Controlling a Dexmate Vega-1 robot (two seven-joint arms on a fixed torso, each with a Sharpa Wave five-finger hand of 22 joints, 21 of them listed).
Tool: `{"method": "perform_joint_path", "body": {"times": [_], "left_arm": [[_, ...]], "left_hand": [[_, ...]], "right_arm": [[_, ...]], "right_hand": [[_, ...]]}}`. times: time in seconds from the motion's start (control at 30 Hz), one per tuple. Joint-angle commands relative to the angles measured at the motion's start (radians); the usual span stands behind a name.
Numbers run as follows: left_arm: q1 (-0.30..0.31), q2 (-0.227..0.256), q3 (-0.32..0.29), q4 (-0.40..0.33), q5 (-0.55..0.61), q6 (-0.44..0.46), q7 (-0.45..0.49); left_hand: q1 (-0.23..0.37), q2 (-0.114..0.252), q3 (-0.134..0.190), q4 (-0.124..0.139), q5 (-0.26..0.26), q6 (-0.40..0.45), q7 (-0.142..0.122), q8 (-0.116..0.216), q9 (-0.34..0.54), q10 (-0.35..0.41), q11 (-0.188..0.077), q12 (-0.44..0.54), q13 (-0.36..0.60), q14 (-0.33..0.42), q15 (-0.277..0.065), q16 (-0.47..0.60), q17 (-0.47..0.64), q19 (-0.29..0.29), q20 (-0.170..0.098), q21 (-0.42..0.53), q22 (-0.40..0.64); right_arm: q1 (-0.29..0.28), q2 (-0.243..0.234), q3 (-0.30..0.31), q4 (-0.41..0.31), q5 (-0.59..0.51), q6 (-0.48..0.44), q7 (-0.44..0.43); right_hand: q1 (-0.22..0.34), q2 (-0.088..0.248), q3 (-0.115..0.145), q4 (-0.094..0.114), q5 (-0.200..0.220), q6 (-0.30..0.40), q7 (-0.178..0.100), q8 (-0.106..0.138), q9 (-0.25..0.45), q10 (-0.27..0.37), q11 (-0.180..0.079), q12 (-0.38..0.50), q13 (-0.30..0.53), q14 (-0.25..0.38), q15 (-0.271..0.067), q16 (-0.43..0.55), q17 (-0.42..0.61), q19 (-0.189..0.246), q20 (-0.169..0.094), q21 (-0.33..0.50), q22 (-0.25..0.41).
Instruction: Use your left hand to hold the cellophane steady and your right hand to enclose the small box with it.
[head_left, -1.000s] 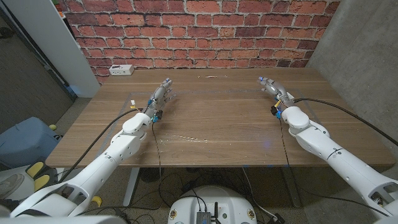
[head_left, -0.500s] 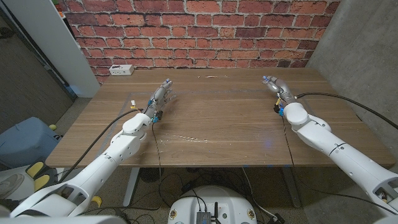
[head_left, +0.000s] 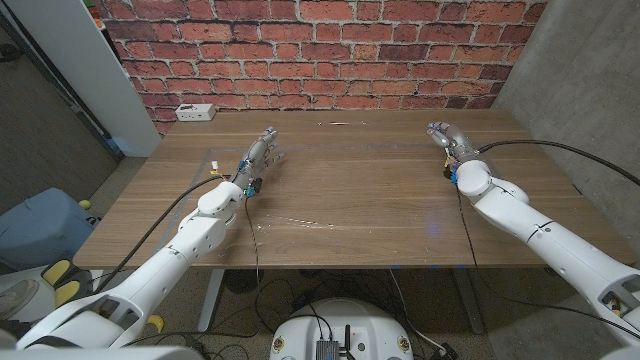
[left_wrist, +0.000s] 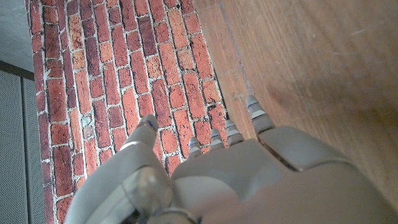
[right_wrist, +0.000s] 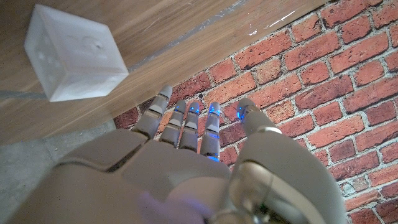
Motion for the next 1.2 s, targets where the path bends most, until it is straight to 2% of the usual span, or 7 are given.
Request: {"method": "perform_joint_path", "body": {"times": [0.03,0.23,0.33,0.67,1.2], "left_arm": [[-0.003,-0.004,0.002,0.001,0.003,0.005,0.009],[-0.006,-0.004,0.004,0.002,0.004,0.007,0.008],[-0.008,-0.006,0.004,0.004,0.005,0.006,0.008],[-0.016,-0.01,0.007,0.014,0.004,0.008,0.002],[-0.03,-0.017,0.011,0.033,0.003,0.007,-0.01]], "left_hand": [[-0.006,0.002,0.005,-0.001,0.0,0.004,0.004,0.004,0.001,-0.001,0.001,-0.002,0.0,0.008,0.002,0.009,-0.001,0.006,0.003,0.0,0.005],[-0.008,0.003,0.005,-0.001,0.0,0.005,0.006,0.005,-0.002,0.0,0.001,-0.003,-0.004,0.014,0.004,0.011,-0.001,0.007,0.003,0.0,0.005],[-0.008,0.003,0.005,-0.001,0.0,0.004,0.006,0.004,-0.004,0.001,0.003,-0.003,-0.005,0.015,0.004,0.011,-0.001,0.008,0.003,0.0,0.006],[-0.011,0.003,0.005,-0.002,0.0,0.004,0.006,0.004,-0.008,0.0,0.002,-0.004,-0.01,0.02,0.003,0.011,-0.001,0.009,0.003,-0.001,0.006],[-0.014,0.004,0.004,-0.002,0.0,0.005,0.005,0.005,-0.014,0.001,0.001,-0.006,-0.018,0.027,0.003,0.012,-0.001,0.01,0.003,-0.002,0.007]], "right_arm": [[0.038,-0.014,-0.045,-0.006,-0.082,-0.122,-0.018],[0.058,-0.021,-0.073,-0.016,-0.127,-0.2,-0.017],[0.077,-0.023,-0.099,-0.023,-0.163,-0.275,-0.008],[0.103,-0.032,-0.147,-0.028,-0.221,-0.386,0.015],[0.175,-0.026,-0.258,-0.023,-0.322,-0.61,0.096]], "right_hand": [[0.011,0.011,0.005,0.001,0.006,0.018,-0.002,0.007,0.002,0.013,-0.004,0.007,0.002,0.004,-0.008,0.005,0.0,0.002,-0.01,0.008,0.003],[0.017,0.013,0.006,-0.001,0.007,0.026,-0.003,0.007,0.002,0.022,-0.01,0.009,0.001,0.006,-0.013,0.006,-0.002,0.002,-0.013,0.007,0.003],[0.019,0.014,0.006,-0.002,0.008,0.031,-0.003,0.008,0.001,0.026,-0.011,0.01,0.0,0.006,-0.016,0.006,-0.003,0.003,-0.015,0.007,0.003],[0.033,0.019,0.011,-0.006,0.01,0.048,-0.008,0.009,0.001,0.04,-0.019,0.011,-0.001,0.017,-0.028,0.01,-0.008,0.011,-0.02,0.008,0.003],[0.052,0.019,0.016,-0.011,0.01,0.064,-0.018,0.007,0.0,0.046,-0.037,0.008,-0.002,0.016,-0.046,0.009,-0.015,0.013,-0.026,0.007,0.003]]}}
